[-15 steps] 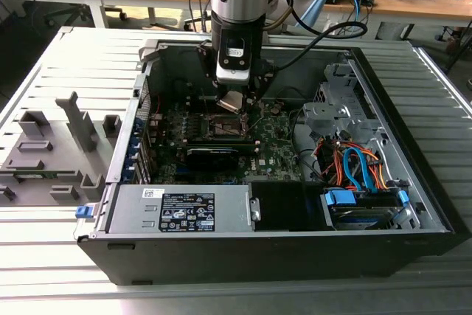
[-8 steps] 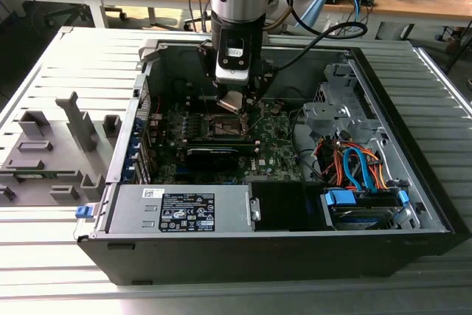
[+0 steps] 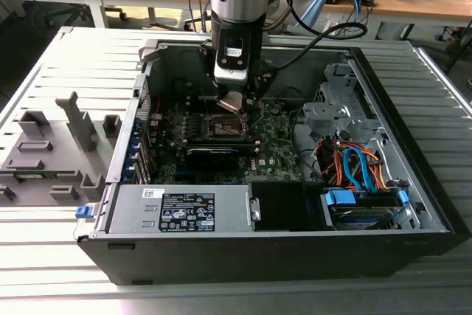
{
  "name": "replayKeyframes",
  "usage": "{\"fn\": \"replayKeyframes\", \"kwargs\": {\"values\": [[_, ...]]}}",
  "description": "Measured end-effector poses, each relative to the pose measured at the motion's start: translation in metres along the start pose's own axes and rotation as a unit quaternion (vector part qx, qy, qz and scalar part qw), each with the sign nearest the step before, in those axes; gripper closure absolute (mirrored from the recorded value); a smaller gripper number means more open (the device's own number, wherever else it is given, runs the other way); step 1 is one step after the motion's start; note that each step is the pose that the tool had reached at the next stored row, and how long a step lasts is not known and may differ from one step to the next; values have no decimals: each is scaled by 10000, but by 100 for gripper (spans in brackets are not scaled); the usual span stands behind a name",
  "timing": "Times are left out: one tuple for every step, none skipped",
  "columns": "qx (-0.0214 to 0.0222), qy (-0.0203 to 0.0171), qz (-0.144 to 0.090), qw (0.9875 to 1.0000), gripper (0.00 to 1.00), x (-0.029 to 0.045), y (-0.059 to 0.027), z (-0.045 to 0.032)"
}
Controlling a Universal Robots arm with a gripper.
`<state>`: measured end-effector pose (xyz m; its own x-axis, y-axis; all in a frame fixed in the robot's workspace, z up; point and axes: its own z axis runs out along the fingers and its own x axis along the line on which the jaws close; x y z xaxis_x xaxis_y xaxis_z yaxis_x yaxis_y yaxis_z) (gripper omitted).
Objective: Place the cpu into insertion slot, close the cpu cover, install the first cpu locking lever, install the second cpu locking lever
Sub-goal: 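Place the cpu into insertion slot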
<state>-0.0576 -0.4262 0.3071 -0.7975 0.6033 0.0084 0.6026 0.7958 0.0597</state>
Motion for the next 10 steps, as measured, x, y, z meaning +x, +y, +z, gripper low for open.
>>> {"fn": "replayKeyframes", "kwargs": {"values": [[0,-1,9,10000,46,0,0,0],[0,-2,16,10000,46,0,0,0],[1,-3,28,10000,46,0,0,0],[1,-3,34,10000,46,0,0,0],[1,-4,41,10000,46,0,0,0],[1,-5,50,10000,46,0,0,0],[1,-5,56,10000,46,0,0,0],[1,-6,65,10000,46,0,0,0],[2,-6,70,10000,46,0,0,0],[2,-7,80,10000,46,0,0,0]]}}
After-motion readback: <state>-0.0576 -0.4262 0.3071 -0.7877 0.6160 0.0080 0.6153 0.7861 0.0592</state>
